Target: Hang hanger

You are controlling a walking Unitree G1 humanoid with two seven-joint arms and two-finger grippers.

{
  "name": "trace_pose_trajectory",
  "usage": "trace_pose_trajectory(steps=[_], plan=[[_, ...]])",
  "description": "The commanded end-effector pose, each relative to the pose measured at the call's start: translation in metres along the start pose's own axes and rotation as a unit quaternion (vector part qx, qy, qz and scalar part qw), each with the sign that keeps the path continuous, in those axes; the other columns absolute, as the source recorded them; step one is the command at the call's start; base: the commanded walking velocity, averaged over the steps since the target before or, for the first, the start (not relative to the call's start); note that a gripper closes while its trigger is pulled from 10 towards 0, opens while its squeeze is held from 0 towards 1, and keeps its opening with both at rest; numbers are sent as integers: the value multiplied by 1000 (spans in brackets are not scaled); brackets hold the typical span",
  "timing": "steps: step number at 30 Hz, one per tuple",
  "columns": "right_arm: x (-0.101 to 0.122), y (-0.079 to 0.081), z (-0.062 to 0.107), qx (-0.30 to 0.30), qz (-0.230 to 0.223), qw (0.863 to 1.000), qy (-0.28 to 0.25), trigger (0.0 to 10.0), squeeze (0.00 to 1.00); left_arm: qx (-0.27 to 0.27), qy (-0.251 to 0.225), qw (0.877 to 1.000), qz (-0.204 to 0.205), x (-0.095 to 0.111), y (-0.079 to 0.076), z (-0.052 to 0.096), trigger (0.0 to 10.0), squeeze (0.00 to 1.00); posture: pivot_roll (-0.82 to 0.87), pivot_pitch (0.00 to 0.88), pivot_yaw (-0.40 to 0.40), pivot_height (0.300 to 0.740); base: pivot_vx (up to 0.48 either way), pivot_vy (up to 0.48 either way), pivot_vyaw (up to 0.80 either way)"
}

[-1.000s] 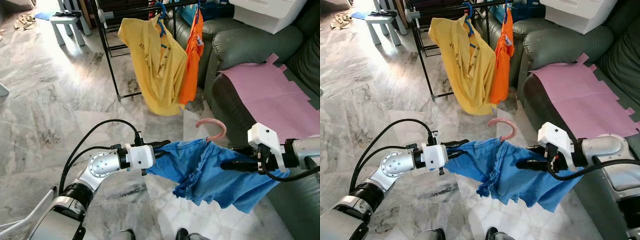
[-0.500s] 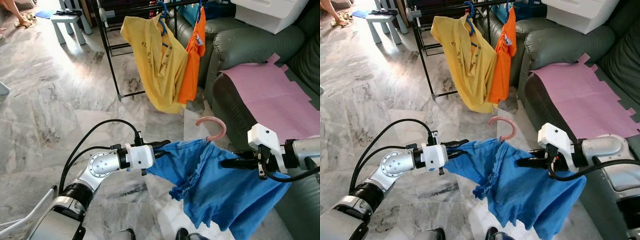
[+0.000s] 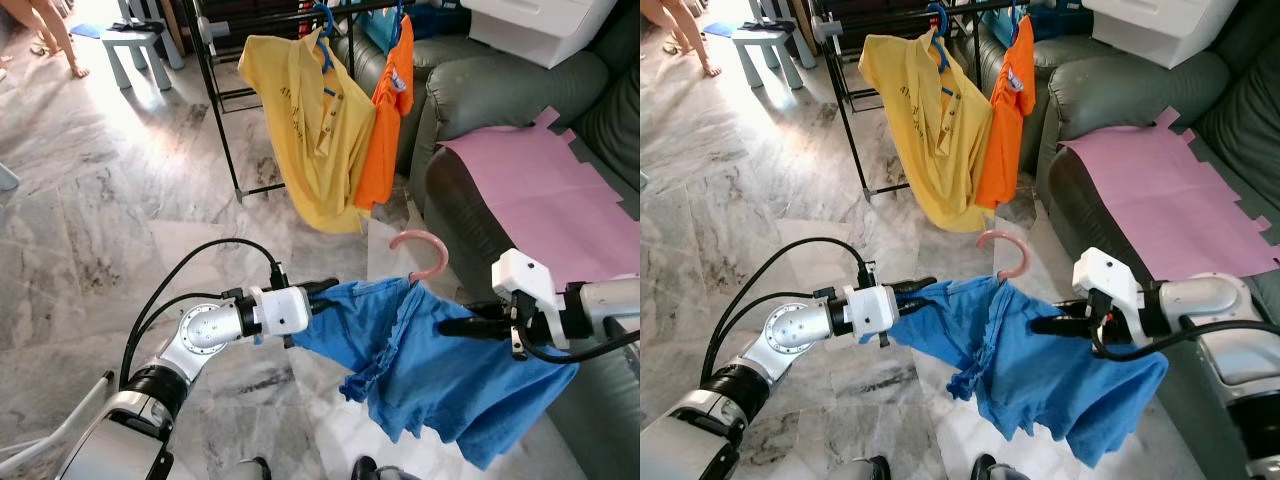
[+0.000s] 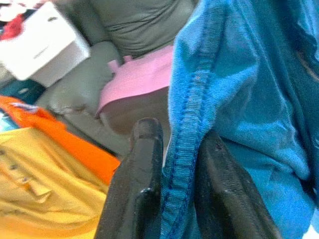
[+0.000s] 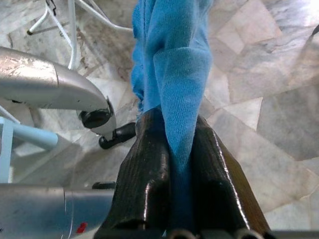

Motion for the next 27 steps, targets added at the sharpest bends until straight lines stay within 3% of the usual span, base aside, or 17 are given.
trace_pose_trajectory(steps=[1, 11, 13, 14, 15, 17, 18, 19, 22, 24, 26, 27], plan=[[-1, -2, 1, -11, 3, 1000, 3, 0, 0, 8, 15, 1000, -4, -4, 4, 2, 10000, 1000, -137, 152, 11, 740, 0, 0, 0], [-13, -17, -14, -100, -3, 995, 21, 0, 0, 60, 55, 997, -8, -16, 12, 7, 10000, 1000, -128, 146, 9, 740, 0, 0, 0], [-16, -22, -17, -129, -4, 991, 24, 0, 0, 90, 63, 994, 13, -19, 18, 8, 10000, 1000, -126, 144, 10, 740, 0, 0, 0], [-18, -27, -21, -157, -23, 987, 15, 0, 0, 129, 66, 988, 47, -22, 25, 9, 10000, 1000, -126, 144, 10, 740, 0, 0, 0], [-18, -27, -21, -157, -23, 987, 15, 0, 0, 129, 66, 988, 47, -22, 25, 9, 10000, 1000, -126, 144, 10, 740, 0, 0, 0], [-20, -31, -28, -195, -48, 980, 5, 0, 0, 190, 57, 975, 102, -24, 34, 11, 10000, 1000, -123, 135, 10, 740, 0, 0, 0], [-23, -29, -37, -218, -54, 974, 9, 0, 0, 244, 51, 956, 152, -27, 40, 14, 10000, 1000, -123, 135, 10, 740, 0, 0, 0], [-24, -29, -38, -222, -54, 974, 11, 0, 0, 255, 51, 952, 162, -28, 41, 15, 10000, 1000, -123, 135, 10, 740, 0, 0, 0], [-26, -25, -52, -257, -75, 964, -5, 0, 0, 349, 60, 908, 223, -40, 43, 24, 10000, 1000, -121, 127, 11, 740, 0, 0, 0], [-27, -23, -60, -283, -91, 955, -15, 0, 0, 373, 47, 890, 258, -43, 33, 28, 10000, 1000, -113, 118, 5, 740, 0, 0, 0], [-27, -23, -61, -291, -96, 952, -16, 0, 0, 381, 48, 887, 256, -44, 32, 29, 10000, 1000, -109, 113, 3, 740, 0, 0, 0], [-31, -26, -62, -323, -117, 939, -13, 0, 0, 407, 52, 871, 269, -48, 28, 33, 10000, 1000, -108, 102, -5, 740, 0, 0, 0]])
Point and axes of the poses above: a point about 5 cm out from each wrist's last joint towards the gripper, its own z axis pointing back from the gripper into the wrist, its own x axis along the axis of the wrist's last joint, y = z × x, the point moved 3 cm from there along -z, pointing out of the wrist towards the gripper, and after that the axes turned 7 degrees about z, right-handed, at the moved point
